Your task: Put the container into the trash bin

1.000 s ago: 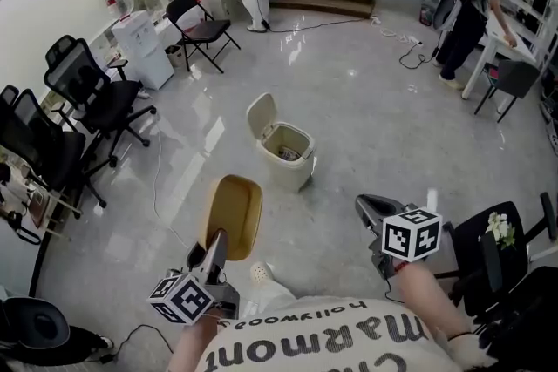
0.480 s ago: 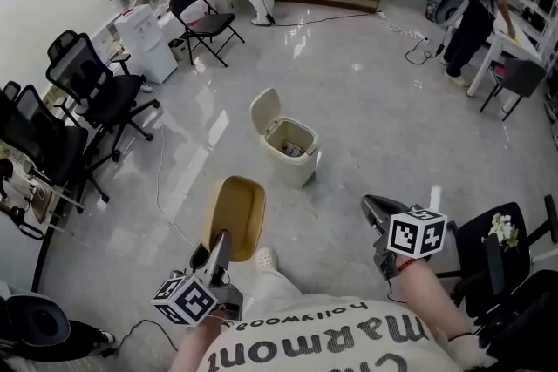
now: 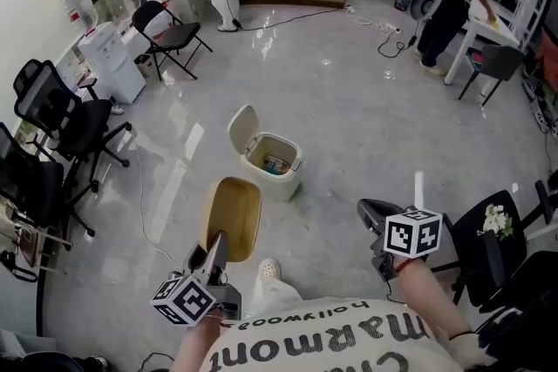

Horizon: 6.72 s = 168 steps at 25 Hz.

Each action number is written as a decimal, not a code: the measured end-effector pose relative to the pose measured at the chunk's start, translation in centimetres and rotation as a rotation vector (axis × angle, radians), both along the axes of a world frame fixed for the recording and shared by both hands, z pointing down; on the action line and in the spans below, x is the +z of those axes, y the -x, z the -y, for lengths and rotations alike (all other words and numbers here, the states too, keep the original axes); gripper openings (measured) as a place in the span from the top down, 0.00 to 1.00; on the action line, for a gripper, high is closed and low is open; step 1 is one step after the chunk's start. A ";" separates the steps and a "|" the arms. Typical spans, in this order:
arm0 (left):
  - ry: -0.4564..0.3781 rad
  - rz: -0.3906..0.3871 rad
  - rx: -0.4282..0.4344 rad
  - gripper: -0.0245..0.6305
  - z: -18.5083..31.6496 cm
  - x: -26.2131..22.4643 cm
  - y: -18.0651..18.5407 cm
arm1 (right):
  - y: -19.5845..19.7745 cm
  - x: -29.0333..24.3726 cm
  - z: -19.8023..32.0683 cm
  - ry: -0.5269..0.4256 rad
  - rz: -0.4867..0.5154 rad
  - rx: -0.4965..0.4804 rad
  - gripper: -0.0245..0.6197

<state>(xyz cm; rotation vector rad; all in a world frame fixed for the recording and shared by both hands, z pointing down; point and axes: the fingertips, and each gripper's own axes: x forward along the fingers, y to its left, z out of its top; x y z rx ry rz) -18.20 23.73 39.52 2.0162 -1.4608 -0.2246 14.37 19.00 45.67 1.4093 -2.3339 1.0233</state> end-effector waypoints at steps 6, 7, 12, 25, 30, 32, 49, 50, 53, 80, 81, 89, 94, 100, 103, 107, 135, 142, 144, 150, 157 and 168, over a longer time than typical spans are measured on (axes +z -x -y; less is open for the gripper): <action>-0.020 -0.006 0.092 0.66 8.0 -1.5 1.9 | 2.0 -2.1 5.1 -0.025 0.001 0.078 0.96; -0.027 -0.007 0.104 0.66 9.3 -1.8 2.3 | 2.4 -2.4 5.9 -0.032 -0.001 0.087 0.96; -0.046 -0.015 0.151 0.66 14.4 -2.4 4.1 | 4.1 -3.0 9.2 -0.049 -0.007 0.127 0.96; -0.023 0.000 0.223 0.66 20.5 -1.3 10.2 | 11.8 -2.3 15.7 -0.053 0.003 0.136 0.96; 0.021 -0.032 0.219 0.66 20.7 0.6 11.1 | 13.2 -0.5 15.3 -0.012 -0.093 0.094 0.96; 0.038 -0.027 0.236 0.66 20.7 1.5 11.0 | 13.2 0.0 15.2 0.006 -0.083 0.106 0.96; 0.088 -0.039 0.317 0.66 20.1 4.3 9.0 | 12.7 1.6 13.4 0.053 -0.051 0.181 0.96; 0.089 -0.041 0.314 0.66 20.2 4.4 9.0 | 12.8 1.8 13.6 0.057 -0.049 0.180 0.96; 0.091 -0.044 0.305 0.66 20.5 4.6 9.0 | 13.2 1.9 14.3 0.059 -0.043 0.167 0.96; 0.045 -0.066 0.182 0.66 29.3 3.1 8.0 | 12.4 0.3 26.9 0.015 -0.072 0.037 0.96; 0.047 -0.064 0.179 0.66 29.8 3.1 7.7 | 12.1 0.4 27.6 0.016 -0.070 0.031 0.96; 0.034 -0.061 0.136 0.66 35.1 1.5 4.9 | 9.2 -1.2 34.6 -0.008 -0.058 -0.008 0.96; 0.029 -0.048 0.118 0.66 38.0 1.3 2.7 | 6.1 -1.1 37.6 -0.011 -0.049 -0.010 0.96; 0.062 -0.052 0.094 0.66 40.7 2.8 -0.6 | 2.3 0.6 39.9 0.028 -0.047 -0.024 0.96; 0.073 -0.052 0.092 0.66 42.0 3.3 -2.8 | 0.2 1.2 41.3 0.039 -0.045 -0.030 0.96; 0.065 -0.053 0.089 0.66 43.8 3.3 -5.8 | -2.3 1.9 42.9 0.049 -0.036 -0.040 0.96; 0.371 0.130 0.113 0.66 42.4 13.7 -7.7 | 2.6 16.0 41.8 0.269 0.122 -0.124 0.96; 0.448 0.192 0.184 0.66 43.9 20.3 -6.7 | 4.5 20.9 42.9 0.303 0.120 -0.085 0.96; 0.479 0.232 0.217 0.66 43.9 22.7 -6.3 | 5.3 22.4 43.2 0.314 0.129 -0.068 0.96; 0.568 0.252 0.254 0.66 43.8 29.6 -5.3 | 7.8 27.6 42.2 0.366 0.130 -0.056 0.96; 0.636 0.288 0.278 0.66 44.2 37.8 -5.1 | 8.5 33.5 41.2 0.414 0.119 -0.039 0.96; 0.677 0.548 0.454 0.67 45.2 46.9 -5.9 | 9.3 39.3 41.9 0.446 0.141 0.032 0.96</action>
